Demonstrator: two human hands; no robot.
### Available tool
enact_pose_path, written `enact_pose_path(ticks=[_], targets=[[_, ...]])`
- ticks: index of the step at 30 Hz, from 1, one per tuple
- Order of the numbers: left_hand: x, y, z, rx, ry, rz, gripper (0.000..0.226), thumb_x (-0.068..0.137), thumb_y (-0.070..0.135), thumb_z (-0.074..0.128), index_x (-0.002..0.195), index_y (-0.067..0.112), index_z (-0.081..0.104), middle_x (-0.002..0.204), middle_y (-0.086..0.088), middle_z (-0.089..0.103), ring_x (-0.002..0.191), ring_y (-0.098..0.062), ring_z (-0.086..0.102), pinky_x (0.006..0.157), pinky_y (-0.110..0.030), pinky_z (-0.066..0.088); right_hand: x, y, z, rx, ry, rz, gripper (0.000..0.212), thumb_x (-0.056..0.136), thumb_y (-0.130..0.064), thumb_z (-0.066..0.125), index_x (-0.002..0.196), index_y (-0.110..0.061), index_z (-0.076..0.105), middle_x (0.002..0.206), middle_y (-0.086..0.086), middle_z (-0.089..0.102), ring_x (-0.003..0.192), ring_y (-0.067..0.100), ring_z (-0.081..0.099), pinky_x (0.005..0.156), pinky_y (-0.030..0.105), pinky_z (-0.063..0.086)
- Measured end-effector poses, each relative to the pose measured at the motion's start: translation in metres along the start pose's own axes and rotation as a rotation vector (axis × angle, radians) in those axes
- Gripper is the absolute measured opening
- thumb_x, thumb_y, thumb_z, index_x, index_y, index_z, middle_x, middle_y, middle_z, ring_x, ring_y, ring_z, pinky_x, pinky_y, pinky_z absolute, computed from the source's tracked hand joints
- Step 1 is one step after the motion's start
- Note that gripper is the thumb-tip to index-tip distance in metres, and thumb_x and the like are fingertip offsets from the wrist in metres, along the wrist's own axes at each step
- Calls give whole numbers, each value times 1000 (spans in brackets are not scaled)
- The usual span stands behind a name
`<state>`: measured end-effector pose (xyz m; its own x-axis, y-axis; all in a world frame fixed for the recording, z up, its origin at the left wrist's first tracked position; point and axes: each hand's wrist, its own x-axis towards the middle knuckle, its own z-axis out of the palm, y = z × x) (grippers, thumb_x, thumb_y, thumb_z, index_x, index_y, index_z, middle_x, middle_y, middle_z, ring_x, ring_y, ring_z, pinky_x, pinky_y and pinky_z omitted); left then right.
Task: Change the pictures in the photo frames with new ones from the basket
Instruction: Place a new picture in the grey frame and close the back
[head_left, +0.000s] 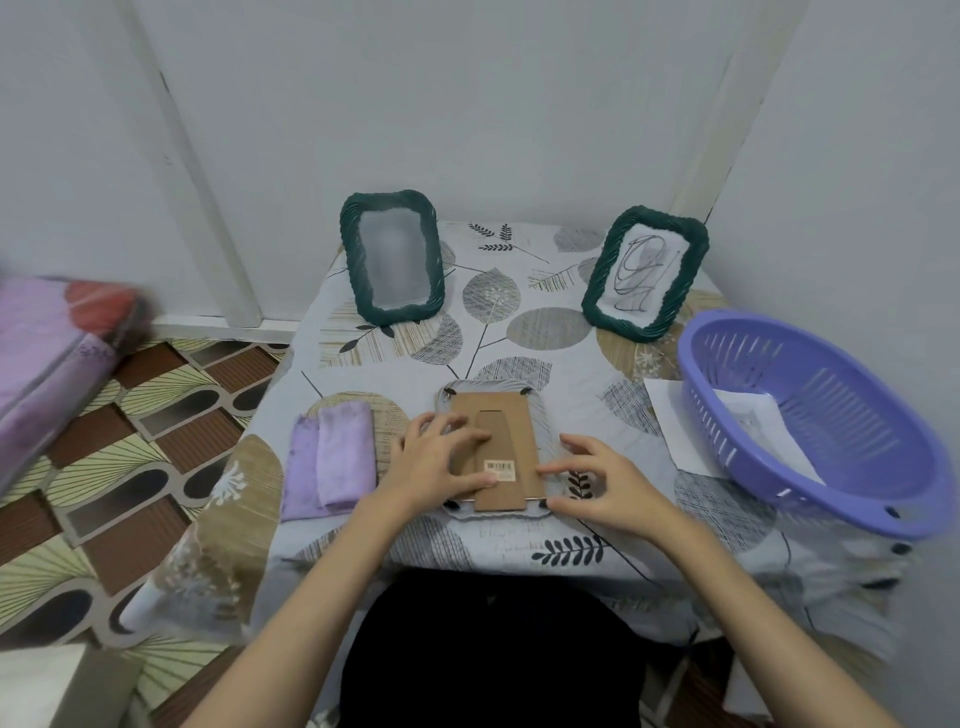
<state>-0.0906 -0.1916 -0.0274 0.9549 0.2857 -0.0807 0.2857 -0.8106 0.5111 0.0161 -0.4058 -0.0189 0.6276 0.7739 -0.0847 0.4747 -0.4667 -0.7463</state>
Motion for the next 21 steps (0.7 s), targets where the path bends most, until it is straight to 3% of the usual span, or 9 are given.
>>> enact_pose_path(ticks=[10,15,18,21], targets=[[1,-3,0,-11,-10,-7,60,74,58,64,129,46,44,147,13,27,140,-21,9,109,-47,14,0,-1,9,-157,92,-51,31,70,-31,79,100,-32,71,129,6,53,120,18,48,105,31,34],[1,-2,0,-28,-13,-11,60,73,56,65,129,45,44,147,13,27,140,-20,9,109,-46,13,-2,-3,14,-283,146,-127,31,67,-30,79,95,-17,75,109,15,64,105,26,58,92,18,35],[2,-1,-1,-31,-15,-11,60,74,55,66,129,44,45,147,13,27,140,-20,8,110,-46,13,-1,-2,22,-247,227,-136,30,65,-37,68,83,-14,75,90,14,67,88,28,63,83,8,33],[2,-1,-1,-36,-17,-10,60,74,55,65,129,44,45,147,12,27,140,-20,8,110,-46,13,1,0,29,-230,297,-152,24,65,-33,67,79,-14,75,87,12,66,86,27,63,81,7,32]])
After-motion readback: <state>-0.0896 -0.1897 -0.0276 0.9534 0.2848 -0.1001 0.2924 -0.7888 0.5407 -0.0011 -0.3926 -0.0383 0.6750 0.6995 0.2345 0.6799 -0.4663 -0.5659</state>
